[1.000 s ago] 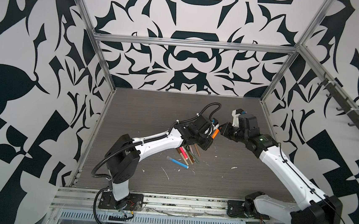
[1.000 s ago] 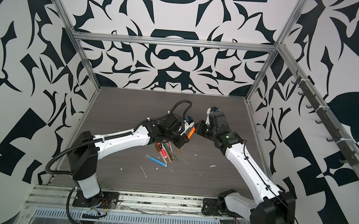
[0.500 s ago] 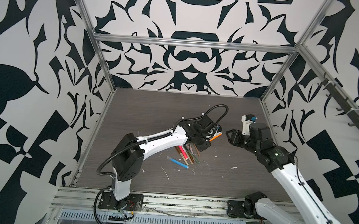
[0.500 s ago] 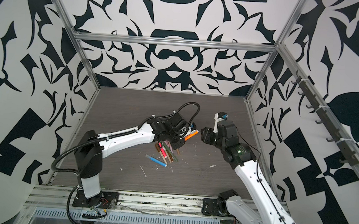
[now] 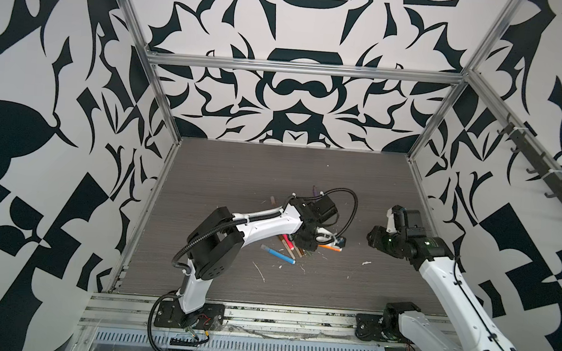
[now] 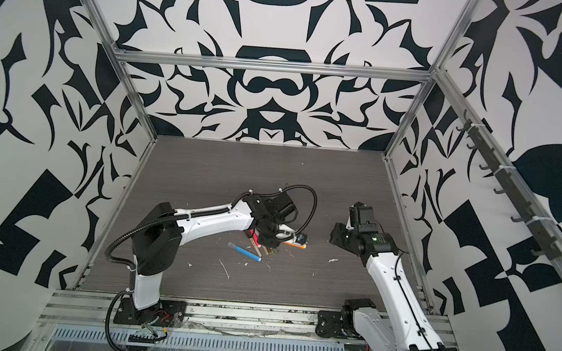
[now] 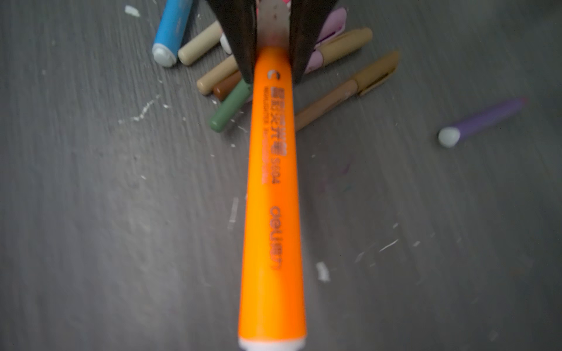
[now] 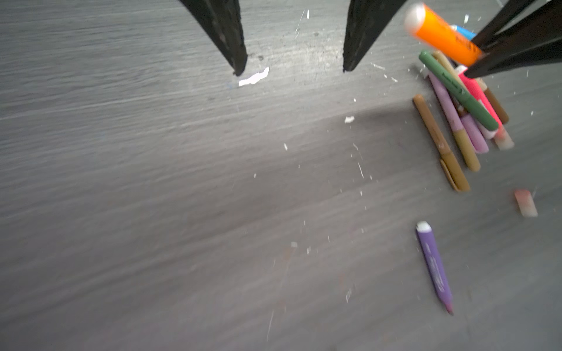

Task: Open the pen caps

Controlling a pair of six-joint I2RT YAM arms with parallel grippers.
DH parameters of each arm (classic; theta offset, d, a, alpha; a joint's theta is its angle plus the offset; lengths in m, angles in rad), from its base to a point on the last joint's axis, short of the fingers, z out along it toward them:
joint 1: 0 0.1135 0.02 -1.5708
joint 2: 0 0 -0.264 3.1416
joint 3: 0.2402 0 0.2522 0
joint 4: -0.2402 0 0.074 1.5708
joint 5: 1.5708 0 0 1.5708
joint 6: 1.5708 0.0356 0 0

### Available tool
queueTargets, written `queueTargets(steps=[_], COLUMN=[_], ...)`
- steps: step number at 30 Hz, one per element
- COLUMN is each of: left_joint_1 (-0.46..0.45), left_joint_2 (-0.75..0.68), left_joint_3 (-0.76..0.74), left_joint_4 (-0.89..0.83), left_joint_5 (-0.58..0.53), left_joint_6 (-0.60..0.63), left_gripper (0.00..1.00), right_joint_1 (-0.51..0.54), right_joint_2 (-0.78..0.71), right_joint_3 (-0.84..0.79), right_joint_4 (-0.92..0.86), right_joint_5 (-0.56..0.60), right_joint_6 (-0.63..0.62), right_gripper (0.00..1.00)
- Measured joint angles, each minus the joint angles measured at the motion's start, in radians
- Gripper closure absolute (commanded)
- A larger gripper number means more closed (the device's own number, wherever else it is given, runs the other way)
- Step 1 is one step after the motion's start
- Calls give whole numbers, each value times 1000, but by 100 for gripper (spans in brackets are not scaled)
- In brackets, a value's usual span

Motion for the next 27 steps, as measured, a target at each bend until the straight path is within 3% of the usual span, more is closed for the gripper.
queueTargets(steps=[5, 12, 20, 27], left_joint_1=[-74, -152, -198, -198], left_joint_2=[-7, 14, 128, 215], left_joint_3=[-51, -13, 90, 146], left_joint_4=[4, 18, 27, 17], left_joint_5=[10, 8, -18, -39], left_joint_6=[263, 471, 574, 585], left_gripper=[100, 100, 100, 84], right_joint_1=[-3, -4, -8, -8], right_joint_2=[33, 34, 35, 40], right_joint_3=[-34, -46, -77, -89], right_joint_4=[48, 89, 124, 140], right_joint_5=[-74, -105, -125, -138], right_joint_6=[16, 28, 34, 35], right_gripper=[46, 46, 46, 46])
